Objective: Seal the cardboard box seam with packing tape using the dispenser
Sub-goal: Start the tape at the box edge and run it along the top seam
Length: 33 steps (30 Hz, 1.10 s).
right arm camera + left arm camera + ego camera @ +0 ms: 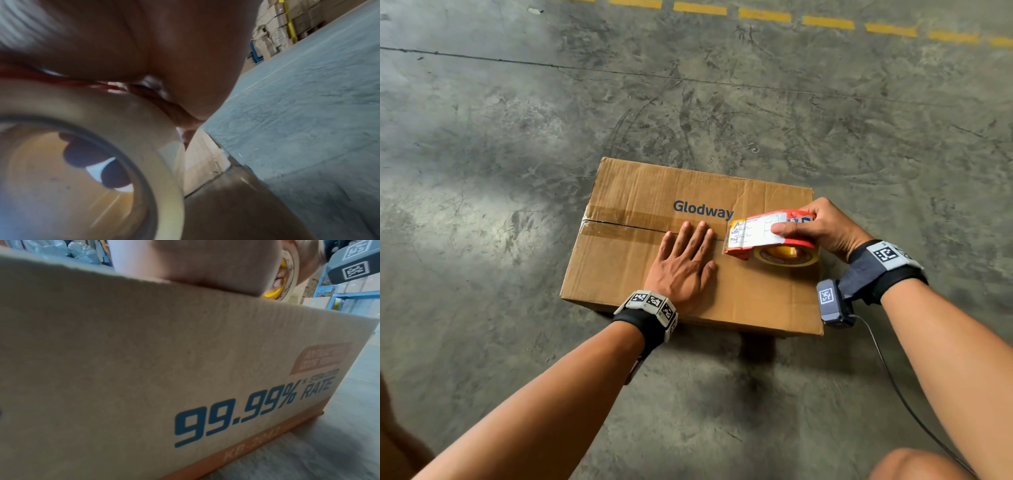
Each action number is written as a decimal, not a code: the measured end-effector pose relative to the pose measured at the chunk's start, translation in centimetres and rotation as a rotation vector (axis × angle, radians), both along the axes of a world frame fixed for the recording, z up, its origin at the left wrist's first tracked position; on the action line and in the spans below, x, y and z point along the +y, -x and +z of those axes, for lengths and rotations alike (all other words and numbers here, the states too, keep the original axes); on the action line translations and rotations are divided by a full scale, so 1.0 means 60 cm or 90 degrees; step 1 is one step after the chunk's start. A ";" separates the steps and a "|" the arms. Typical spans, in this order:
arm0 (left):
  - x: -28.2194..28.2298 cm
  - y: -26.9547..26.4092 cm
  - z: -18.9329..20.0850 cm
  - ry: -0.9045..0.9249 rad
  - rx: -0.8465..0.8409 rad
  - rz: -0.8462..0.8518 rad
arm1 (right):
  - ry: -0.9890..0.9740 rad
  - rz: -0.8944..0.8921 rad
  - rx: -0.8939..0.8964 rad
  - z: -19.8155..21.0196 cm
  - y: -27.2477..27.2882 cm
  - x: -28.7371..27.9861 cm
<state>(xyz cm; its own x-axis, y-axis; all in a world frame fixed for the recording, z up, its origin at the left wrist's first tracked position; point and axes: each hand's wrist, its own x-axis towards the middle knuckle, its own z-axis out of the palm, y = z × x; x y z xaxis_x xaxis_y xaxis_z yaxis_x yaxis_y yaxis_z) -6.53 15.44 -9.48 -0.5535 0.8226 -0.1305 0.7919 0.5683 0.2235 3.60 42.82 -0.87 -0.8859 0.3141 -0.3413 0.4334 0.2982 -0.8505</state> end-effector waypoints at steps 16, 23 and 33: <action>-0.001 0.001 -0.004 0.001 -0.009 0.014 | -0.120 0.072 -0.071 0.032 0.009 0.046; -0.001 -0.001 -0.005 -0.005 -0.002 0.019 | -0.134 0.091 -0.058 0.031 0.008 0.052; -0.004 -0.003 -0.003 -0.015 -0.001 0.016 | -0.133 0.039 -0.055 0.028 -0.033 0.069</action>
